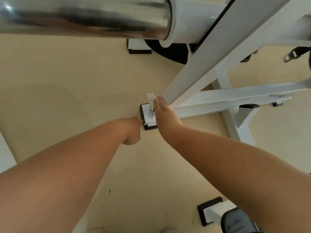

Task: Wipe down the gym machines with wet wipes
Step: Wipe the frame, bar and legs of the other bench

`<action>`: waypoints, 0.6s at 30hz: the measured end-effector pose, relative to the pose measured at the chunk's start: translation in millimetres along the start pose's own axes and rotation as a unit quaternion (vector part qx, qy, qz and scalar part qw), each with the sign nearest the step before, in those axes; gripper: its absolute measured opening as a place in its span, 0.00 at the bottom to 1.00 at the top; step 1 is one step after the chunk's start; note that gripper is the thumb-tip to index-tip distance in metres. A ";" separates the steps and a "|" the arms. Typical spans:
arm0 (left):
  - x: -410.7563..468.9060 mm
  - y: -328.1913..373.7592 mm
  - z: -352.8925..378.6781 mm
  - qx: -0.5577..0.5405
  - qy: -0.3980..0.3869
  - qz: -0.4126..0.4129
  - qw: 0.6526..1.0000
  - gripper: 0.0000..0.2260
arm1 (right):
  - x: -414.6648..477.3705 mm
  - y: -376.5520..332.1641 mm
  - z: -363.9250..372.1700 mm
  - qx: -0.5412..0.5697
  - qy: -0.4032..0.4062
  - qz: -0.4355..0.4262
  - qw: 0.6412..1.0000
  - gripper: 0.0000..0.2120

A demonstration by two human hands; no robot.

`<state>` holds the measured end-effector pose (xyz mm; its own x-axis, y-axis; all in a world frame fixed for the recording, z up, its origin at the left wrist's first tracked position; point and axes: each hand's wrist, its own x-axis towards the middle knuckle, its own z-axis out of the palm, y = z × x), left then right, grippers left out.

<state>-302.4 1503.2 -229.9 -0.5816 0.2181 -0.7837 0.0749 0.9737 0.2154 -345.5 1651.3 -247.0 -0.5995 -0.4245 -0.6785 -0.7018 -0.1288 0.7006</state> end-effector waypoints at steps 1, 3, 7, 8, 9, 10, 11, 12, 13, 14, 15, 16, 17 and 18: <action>-4.4 -0.7 -0.5 0.011 0.008 -0.004 1.000 0.30 | -3.2 -1.5 1.1 -0.008 0.018 -0.007 1.000 0.31; -12.8 -2.0 -2.7 0.013 0.040 -0.004 0.999 0.31 | -16.7 -3.7 10.9 -0.043 0.079 -0.008 0.996 0.31; -23.5 6.7 -14.2 -0.034 0.177 0.045 0.983 0.34 | -58.6 4.6 48.6 -0.032 0.225 -0.013 0.974 0.29; -24.1 11.8 -18.5 -0.052 0.232 0.064 0.969 0.35 | -65.8 7.7 59.4 -0.009 0.254 -0.014 0.967 0.27; -25.5 18.1 -23.5 -0.079 0.280 0.077 0.954 0.35 | -73.0 11.9 68.3 0.021 0.280 -0.013 0.960 0.27; -27.6 25.6 -28.2 -0.113 0.313 0.080 0.940 0.35 | -78.1 15.2 77.0 0.055 0.286 -0.004 0.957 0.26; -30.2 34.4 -32.2 -0.147 0.334 0.075 0.928 0.36 | -83.5 19.1 83.9 0.091 0.290 0.002 0.953 0.26; -32.1 43.3 -35.1 -0.185 0.345 0.064 0.918 0.36 | -87.0 21.7 89.8 0.120 0.290 0.007 0.949 0.25; -34.1 52.4 -36.3 -0.225 0.351 0.050 0.907 0.37 | -88.4 22.7 94.6 0.151 0.286 0.010 0.946 0.24; -34.1 60.5 -35.9 -0.259 0.357 0.039 0.897 0.38 | -89.3 21.9 99.3 0.183 0.286 0.020 0.940 0.23; -34.0 67.9 -35.4 -0.283 0.364 0.034 0.887 0.39 | -88.9 19.8 103.5 0.224 0.283 0.028 0.932 0.23; -33.5 74.8 -34.3 -0.304 0.376 0.035 0.875 0.40 | -89.6 17.4 105.8 0.268 0.272 0.038 0.923 0.24; -32.2 81.1 -33.5 -0.330 0.392 0.042 0.858 0.39 | -89.9 12.7 108.4 0.308 0.265 0.049 0.912 0.24; -30.3 86.3 -33.6 -0.360 0.408 0.048 0.838 0.36 | -89.4 7.1 111.6 0.344 0.258 0.059 0.901 0.25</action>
<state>-305.5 1578.4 -168.0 -0.9828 -0.1114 -0.1474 -0.1847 0.5980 0.7799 -339.8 1788.4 -206.0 -0.5505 -0.7824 -0.2912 -0.8243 0.4539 0.3384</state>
